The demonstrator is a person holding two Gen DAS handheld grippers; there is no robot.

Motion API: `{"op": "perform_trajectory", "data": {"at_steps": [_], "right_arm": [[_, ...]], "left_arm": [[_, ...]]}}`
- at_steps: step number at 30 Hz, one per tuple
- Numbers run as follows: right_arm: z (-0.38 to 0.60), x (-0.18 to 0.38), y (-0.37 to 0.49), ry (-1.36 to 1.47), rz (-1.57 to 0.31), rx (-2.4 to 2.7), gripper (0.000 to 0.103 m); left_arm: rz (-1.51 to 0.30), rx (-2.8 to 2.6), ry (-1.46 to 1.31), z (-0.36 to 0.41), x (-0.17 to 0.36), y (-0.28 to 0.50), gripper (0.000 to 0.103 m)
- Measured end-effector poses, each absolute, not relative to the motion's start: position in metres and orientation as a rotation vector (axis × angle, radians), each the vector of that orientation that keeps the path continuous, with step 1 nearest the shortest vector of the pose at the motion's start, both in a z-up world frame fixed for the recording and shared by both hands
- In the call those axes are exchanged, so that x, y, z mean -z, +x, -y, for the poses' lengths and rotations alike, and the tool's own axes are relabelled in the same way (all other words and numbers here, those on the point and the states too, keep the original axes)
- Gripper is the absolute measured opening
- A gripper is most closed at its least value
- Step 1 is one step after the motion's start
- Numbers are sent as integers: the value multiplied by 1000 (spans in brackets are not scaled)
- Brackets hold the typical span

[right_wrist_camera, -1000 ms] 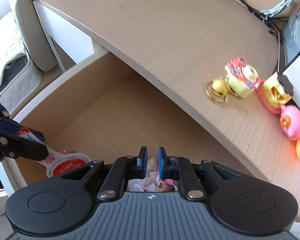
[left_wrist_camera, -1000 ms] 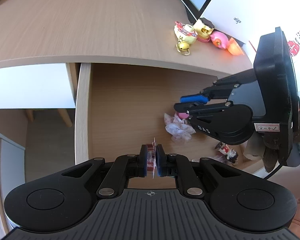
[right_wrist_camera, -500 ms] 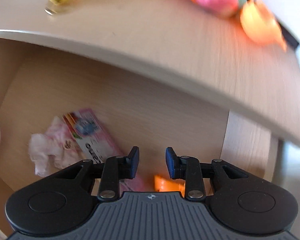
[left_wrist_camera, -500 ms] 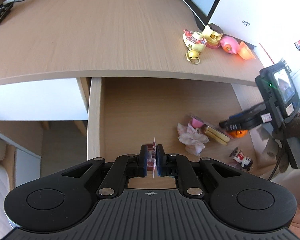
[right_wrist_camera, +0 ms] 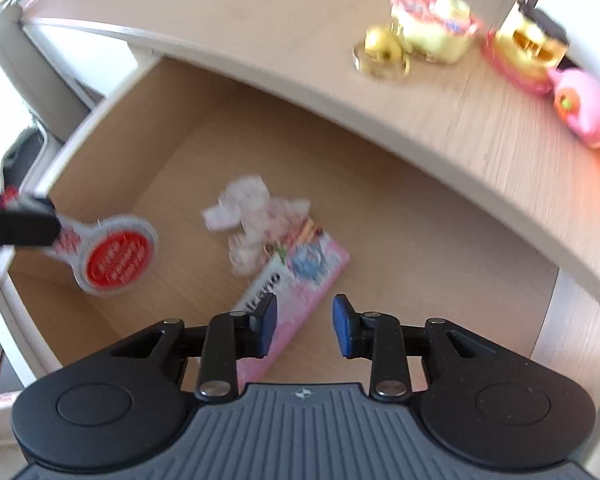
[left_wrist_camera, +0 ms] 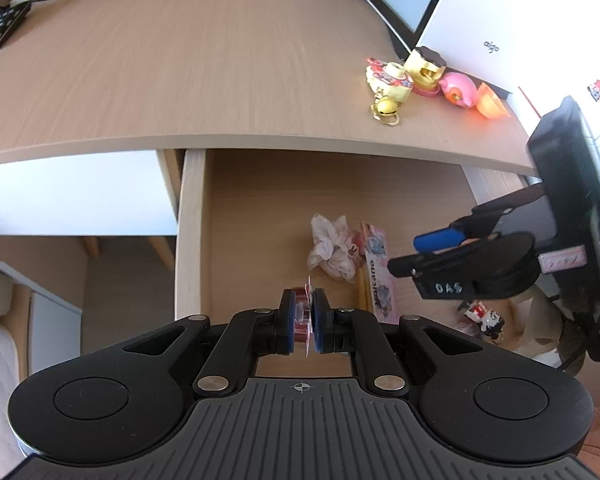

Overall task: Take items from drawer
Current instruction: 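Grasp the pink card packet with the right tool while the left tool holds the tag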

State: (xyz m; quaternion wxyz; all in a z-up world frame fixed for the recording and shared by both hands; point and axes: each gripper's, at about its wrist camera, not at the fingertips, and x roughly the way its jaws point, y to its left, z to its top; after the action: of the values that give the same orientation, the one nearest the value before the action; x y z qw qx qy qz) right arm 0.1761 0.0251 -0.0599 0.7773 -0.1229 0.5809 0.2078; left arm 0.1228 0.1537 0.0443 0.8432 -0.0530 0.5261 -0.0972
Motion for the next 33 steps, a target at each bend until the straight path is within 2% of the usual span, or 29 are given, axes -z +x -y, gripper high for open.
{"op": "perform_trajectory", "data": {"at_steps": [2,4,6,10,14,16,18,20,21,22,27,33], "right_arm": [[-25,55,179,-201,-1265,-447,39],[-28,60,177,-125,-1293,-454,55],[-35,69,179,-125,-1332,-437,65],[-52,92,186,-234,-1348,-318,65],[-56,115,201,-209,-1404,-230,65],[-56,120,206,-177,-1415,-222,71],[-59,120,207,-183,-1409,-235,69],[-62,119,207,-196,-1404,-251,63],[-64,117,206,-205,-1402,-262,52],[-64,116,204,-206,-1407,-282,50],[-52,104,187,-147,-1405,-309,47],[-16,55,159,-80,-1284,-233,47]], "left_arm": [[-1113,194,-112,-156,-44,122,11],[-1111,188,-113,-158,-46,120,11],[-1108,183,-114,-160,-49,119,11],[-1105,172,-128,-165,-52,116,11],[-1115,153,-124,-168,-52,113,11],[-1112,148,-118,-169,-54,110,11],[-1106,147,-118,-171,-56,107,11],[-1098,150,-115,-172,-58,105,11],[-1095,153,-114,-173,-59,104,11],[-1092,158,-113,-173,-59,102,11],[-1068,192,-88,-169,-66,97,11],[-1026,278,-27,-152,-76,99,11]]}}
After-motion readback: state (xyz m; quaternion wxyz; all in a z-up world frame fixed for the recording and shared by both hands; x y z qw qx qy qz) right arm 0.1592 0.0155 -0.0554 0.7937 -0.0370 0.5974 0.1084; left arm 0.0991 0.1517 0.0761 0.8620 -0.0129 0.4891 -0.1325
